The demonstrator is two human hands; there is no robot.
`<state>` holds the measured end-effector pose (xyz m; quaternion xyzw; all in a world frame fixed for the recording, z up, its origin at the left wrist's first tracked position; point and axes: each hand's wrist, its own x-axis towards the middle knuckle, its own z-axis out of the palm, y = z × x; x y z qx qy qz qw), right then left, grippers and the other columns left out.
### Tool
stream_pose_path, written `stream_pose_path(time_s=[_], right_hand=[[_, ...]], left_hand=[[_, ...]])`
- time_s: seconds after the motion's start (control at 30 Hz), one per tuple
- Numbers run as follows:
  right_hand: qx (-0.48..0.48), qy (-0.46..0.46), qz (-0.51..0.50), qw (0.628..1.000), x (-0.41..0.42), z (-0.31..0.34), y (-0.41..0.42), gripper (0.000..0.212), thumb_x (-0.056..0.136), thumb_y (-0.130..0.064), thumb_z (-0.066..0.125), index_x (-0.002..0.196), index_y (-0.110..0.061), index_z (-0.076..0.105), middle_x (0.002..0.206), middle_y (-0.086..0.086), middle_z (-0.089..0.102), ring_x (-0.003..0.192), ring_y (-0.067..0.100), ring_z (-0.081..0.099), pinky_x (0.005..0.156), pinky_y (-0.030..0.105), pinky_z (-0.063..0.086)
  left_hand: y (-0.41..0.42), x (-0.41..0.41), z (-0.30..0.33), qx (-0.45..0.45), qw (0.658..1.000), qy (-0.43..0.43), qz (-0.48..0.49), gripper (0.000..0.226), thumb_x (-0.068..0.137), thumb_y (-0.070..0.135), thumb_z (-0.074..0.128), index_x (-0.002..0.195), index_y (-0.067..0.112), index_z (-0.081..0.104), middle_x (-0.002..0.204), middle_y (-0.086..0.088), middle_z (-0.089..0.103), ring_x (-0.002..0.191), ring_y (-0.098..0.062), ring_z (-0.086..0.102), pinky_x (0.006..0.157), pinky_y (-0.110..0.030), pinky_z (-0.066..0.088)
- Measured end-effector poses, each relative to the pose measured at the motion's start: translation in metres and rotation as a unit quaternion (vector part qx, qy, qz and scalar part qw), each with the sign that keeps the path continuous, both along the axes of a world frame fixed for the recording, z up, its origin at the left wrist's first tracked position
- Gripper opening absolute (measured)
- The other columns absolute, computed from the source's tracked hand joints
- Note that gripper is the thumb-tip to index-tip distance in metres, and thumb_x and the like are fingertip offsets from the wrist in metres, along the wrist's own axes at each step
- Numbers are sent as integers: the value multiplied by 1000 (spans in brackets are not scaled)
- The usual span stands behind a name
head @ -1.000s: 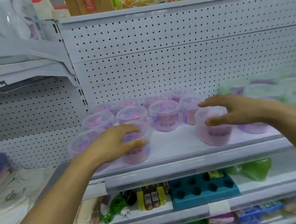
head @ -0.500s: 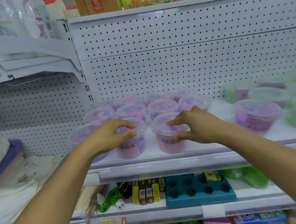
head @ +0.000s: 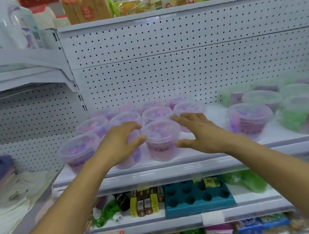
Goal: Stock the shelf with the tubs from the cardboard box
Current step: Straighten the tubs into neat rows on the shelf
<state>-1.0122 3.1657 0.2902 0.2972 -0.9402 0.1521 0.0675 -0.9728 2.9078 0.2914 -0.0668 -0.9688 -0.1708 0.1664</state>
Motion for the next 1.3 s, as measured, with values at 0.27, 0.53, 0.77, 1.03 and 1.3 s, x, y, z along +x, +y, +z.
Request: stream_pose_path(time_s=[0.27,0.53,0.77,1.03,1.3], right_hand=[[66,-5,-262,963,-29,14,125,67,81,-58,58,142,-36,38,150,10,33,133,37,32,107,44,29],[63,-32,-143,987,-15,10,102,60,81,-53,61,137,-34,48,140,9,48,125,40,39,103,39,27],[67,-36,-90,993,-10,11,47,57,88,-63,44,141,-43,38,139,3,44,120,32,30,100,45,38],[51,-28,-105,993,-11,7,45,59,87,-65,45,142,-44,38,140,-3,42,124,28,28,97,45,39],[67,-39,-138,987,-11,11,38,59,84,-67,47,139,-47,39,134,-4,45,121,28,33,94,44,41]], left_hand=[[39,-13,-4,41,996,-54,-64,44,85,58,56,123,36,58,136,14,52,127,-9,45,104,-32,37],[41,-12,-2,57,996,-53,-52,41,82,56,61,118,37,61,133,16,54,124,-8,48,101,-31,40],[43,-13,2,45,997,-59,-37,43,82,56,62,120,34,61,136,12,54,125,-9,48,99,-30,40],[44,-13,-1,55,996,-55,-41,42,82,55,62,119,34,61,136,11,54,126,-10,47,99,-29,39],[45,-10,-5,59,995,-58,-63,41,89,50,56,125,29,55,135,8,50,125,-11,46,100,-31,39]])
